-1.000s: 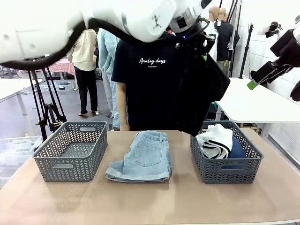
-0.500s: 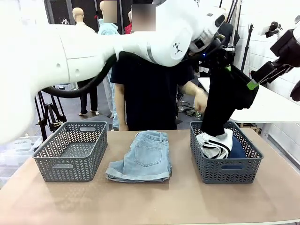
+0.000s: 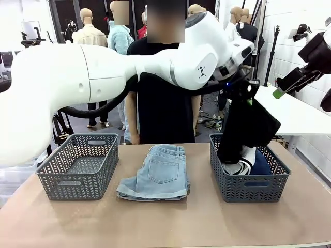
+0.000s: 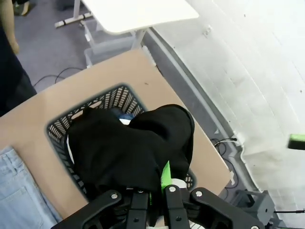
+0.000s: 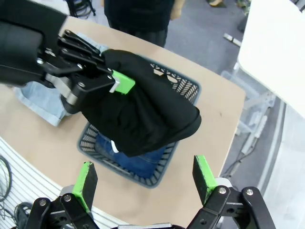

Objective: Sort the tops and bottoms.
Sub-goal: Sort the clothes according to human instructions.

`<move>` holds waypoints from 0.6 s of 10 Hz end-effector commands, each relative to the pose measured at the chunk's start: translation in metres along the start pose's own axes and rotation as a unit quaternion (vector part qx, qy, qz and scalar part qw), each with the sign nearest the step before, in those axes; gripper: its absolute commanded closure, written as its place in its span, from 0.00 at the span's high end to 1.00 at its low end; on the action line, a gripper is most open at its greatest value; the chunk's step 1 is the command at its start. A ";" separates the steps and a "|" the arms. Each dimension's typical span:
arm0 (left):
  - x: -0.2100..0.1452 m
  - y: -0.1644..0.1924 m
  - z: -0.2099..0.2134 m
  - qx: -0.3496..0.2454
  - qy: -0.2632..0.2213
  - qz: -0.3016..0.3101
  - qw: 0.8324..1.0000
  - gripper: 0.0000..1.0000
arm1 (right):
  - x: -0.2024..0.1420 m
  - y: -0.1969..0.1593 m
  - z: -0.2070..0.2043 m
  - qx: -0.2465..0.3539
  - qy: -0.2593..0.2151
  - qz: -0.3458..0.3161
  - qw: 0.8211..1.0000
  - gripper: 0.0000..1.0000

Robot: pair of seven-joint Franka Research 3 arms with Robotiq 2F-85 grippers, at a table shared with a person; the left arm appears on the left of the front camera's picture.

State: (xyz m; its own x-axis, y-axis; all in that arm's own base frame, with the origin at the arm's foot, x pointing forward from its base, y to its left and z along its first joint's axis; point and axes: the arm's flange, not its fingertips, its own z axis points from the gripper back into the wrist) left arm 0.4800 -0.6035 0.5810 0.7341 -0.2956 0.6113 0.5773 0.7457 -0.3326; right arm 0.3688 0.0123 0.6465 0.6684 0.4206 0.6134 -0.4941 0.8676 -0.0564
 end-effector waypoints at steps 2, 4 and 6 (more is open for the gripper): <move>0.000 0.000 0.000 0.000 0.000 0.000 1.000 0.00 | 0.000 0.000 0.000 -0.005 0.003 0.004 1.000 1.00; 0.000 0.000 0.000 0.000 0.000 0.000 1.000 0.00 | 0.000 0.000 0.000 -0.005 0.003 0.004 1.000 1.00; -0.004 0.001 -0.006 0.000 0.006 0.004 1.000 0.00 | 0.000 0.000 0.000 -0.005 0.003 0.004 1.000 1.00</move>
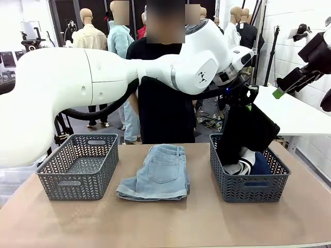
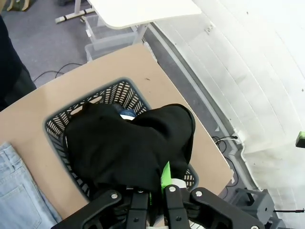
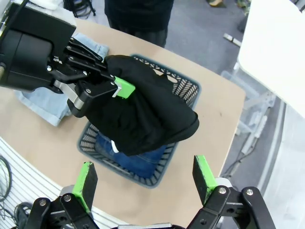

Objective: Sort the tops and bottoms.
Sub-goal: Sort the clothes according to human instructions.

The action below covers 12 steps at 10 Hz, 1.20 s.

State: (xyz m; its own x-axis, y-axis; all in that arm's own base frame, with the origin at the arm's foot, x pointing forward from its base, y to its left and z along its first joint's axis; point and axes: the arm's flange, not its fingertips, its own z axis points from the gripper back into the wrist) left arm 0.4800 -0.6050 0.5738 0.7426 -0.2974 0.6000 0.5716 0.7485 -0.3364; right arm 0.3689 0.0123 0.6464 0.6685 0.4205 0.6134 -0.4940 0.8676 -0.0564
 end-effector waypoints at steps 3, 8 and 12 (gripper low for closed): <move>0.007 0.032 -0.068 -0.043 0.025 0.007 0.999 0.00 | 0.000 0.000 0.000 -0.005 0.003 0.004 1.000 1.00; 0.000 0.049 -0.151 0.049 0.103 -0.029 0.993 0.00 | 0.000 0.000 0.000 -0.005 0.003 0.004 1.000 1.00; -0.014 0.056 -0.188 0.095 0.162 -0.051 0.981 0.00 | 0.000 0.000 0.000 -0.005 0.003 0.004 1.000 1.00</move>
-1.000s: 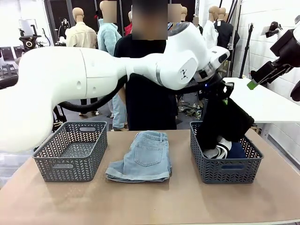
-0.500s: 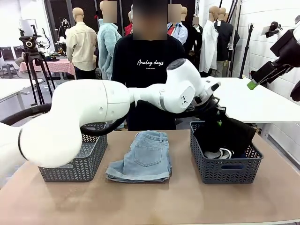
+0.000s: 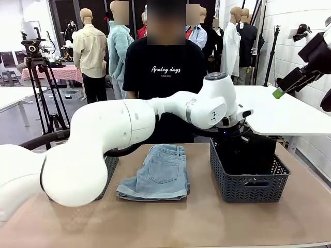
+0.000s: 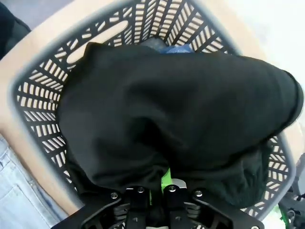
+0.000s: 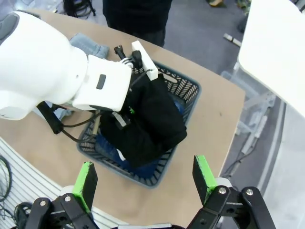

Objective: Sort the tops and bottoms.
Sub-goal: Sort the clothes according to human instructions.

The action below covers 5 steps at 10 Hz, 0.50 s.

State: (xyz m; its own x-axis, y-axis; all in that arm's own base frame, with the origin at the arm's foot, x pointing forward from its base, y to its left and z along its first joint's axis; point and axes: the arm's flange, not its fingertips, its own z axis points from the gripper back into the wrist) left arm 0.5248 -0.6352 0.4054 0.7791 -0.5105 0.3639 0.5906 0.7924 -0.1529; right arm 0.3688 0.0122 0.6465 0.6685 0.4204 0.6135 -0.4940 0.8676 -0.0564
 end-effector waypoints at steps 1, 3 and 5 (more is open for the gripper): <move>0.053 -0.002 -0.021 0.003 0.015 -0.002 1.000 0.00 | 0.000 0.000 0.000 -0.005 0.003 0.004 1.000 1.00; 0.055 -0.002 -0.017 -0.009 -0.011 0.003 1.000 0.00 | 0.000 0.000 0.000 -0.005 0.003 0.004 1.000 1.00; 0.054 -0.002 0.000 -0.025 -0.019 0.014 0.999 0.00 | 0.000 0.000 0.000 -0.005 0.003 0.004 1.000 1.00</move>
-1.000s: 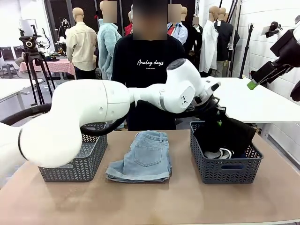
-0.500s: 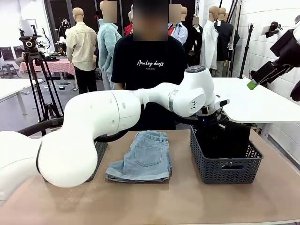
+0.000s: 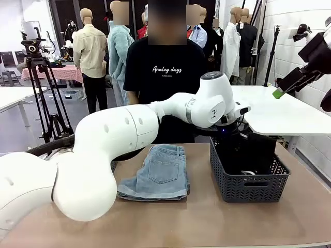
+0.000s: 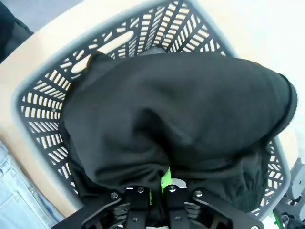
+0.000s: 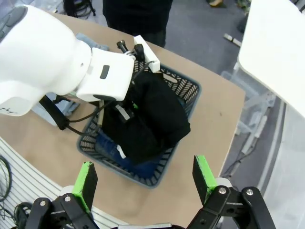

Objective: Sort the tops and bottoms.
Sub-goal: Sort the clothes according to human instructions.

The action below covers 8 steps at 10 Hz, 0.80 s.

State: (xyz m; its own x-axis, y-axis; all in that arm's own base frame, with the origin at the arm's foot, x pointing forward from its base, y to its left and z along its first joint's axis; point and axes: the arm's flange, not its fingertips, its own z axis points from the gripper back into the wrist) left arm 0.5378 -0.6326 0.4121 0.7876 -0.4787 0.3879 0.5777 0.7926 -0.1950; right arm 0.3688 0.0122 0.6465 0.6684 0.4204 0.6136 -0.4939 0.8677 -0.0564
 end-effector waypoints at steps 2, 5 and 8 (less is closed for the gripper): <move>0.041 -0.013 0.015 -0.004 -0.021 0.000 1.000 0.18 | 0.000 0.000 0.000 -0.005 0.003 0.004 1.000 1.00; 0.037 -0.024 0.048 0.012 -0.032 -0.019 0.999 0.75 | 0.000 0.000 0.000 -0.005 0.003 0.004 1.000 1.00; 0.033 -0.027 0.073 0.011 -0.048 -0.025 0.999 1.00 | 0.000 0.000 0.000 -0.005 0.003 0.004 1.000 1.00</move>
State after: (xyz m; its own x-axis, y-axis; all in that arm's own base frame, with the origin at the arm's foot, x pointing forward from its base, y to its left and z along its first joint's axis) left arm 0.5204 -0.6321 0.4898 0.7464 -0.4662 0.4748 0.5993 0.7811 -0.1751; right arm 0.3688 0.0122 0.6465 0.6684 0.4204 0.6136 -0.4939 0.8677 -0.0564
